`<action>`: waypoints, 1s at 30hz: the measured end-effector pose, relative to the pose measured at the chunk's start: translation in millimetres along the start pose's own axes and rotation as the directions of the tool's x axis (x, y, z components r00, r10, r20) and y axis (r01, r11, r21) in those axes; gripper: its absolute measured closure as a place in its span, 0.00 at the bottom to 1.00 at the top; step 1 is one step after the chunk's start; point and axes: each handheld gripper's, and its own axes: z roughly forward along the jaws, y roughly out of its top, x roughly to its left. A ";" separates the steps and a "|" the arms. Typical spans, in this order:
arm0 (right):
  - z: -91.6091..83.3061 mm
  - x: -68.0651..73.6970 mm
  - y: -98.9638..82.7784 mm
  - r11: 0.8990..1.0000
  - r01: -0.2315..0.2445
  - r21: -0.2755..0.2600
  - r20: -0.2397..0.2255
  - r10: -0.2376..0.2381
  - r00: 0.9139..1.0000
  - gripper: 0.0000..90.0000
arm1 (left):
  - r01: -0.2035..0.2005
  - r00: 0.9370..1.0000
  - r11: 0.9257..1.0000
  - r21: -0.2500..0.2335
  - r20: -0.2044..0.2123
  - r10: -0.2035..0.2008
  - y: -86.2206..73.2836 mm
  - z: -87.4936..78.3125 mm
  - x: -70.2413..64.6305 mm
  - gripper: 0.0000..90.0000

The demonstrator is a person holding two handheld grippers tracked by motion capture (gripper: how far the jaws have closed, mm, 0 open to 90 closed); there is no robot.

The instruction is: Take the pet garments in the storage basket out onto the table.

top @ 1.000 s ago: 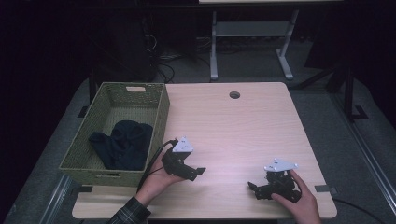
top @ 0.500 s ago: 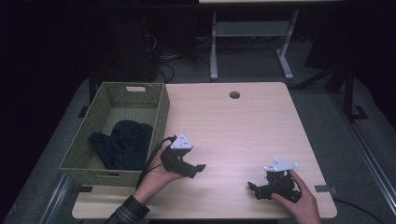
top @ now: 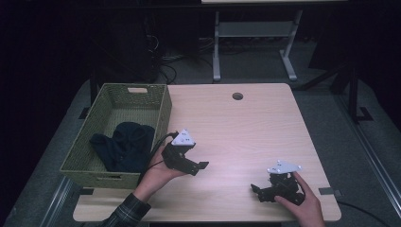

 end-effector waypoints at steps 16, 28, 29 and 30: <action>0.0 0.0 0.0 1.000 0.000 0.000 0.000 0.000 1.000 0.00 | -0.010 1.000 0.999 -0.030 -0.012 0.010 13.8 -7.5 10.5 0.15; 0.0 0.0 0.0 1.000 0.000 0.000 0.000 0.000 1.000 0.00 | -0.022 1.000 0.999 -0.031 0.006 0.022 27.9 -10.4 15.5 0.16; 0.0 0.0 0.0 1.000 0.000 0.000 0.000 0.000 1.000 0.00 | -0.021 1.000 0.999 -0.031 0.007 0.021 29.0 -10.6 16.1 0.16; 0.0 0.0 0.0 1.000 0.000 0.000 0.000 0.000 1.000 0.00 | -0.022 1.000 0.999 -0.029 0.008 0.023 30.0 -10.8 17.0 0.16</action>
